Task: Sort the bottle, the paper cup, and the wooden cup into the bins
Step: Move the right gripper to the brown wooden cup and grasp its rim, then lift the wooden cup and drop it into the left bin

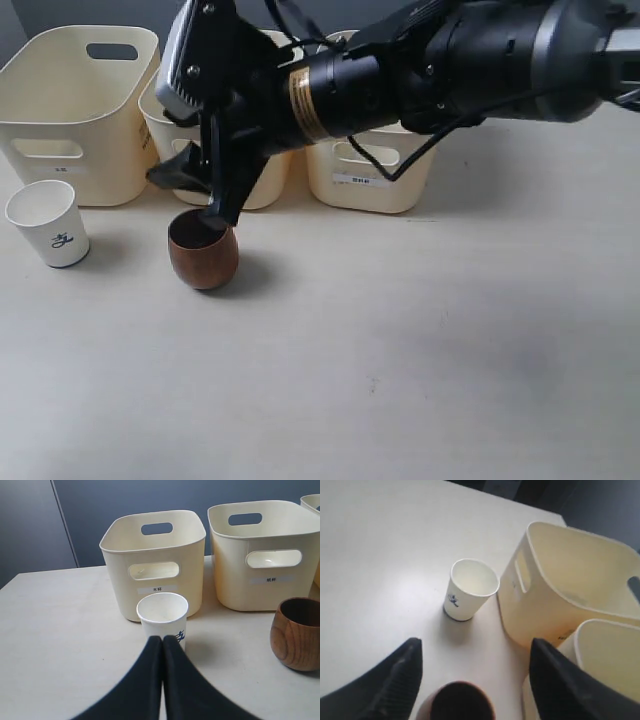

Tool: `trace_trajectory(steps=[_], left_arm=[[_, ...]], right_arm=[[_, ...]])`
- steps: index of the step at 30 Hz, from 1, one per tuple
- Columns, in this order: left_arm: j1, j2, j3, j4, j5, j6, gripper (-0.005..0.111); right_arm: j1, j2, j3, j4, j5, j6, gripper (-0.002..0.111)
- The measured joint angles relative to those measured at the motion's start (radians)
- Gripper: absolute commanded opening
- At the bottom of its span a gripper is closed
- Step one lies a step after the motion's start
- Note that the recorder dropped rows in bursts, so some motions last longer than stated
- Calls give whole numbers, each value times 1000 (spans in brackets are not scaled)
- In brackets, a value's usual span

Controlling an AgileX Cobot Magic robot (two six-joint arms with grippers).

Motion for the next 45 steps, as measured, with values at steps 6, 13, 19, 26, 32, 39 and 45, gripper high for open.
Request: trace_trajectory(steps=[6,13,19,26,32,39,45], left_arm=[[0,0,0,0,0,0,0],[0,0,0,0,0,0,0],[0,0,0,0,0,0,0],[0,0,0,0,0,0,0],[0,0,0,0,0,0,0],[0,0,0,0,0,0,0],[0,0,0,0,0,0,0]], right_arm=[[1,115,0,-10,-52,35,59],[1,196,0,-13,-56,46,59],[1,234,0,-13,-52,51,59],[1,259,-2,-13,-14,54,59],[1,260,-20,-13,-8,56,58],[1,289,-24,-13,-1,66,34],[2,307,-24,-16,8,73,0]])
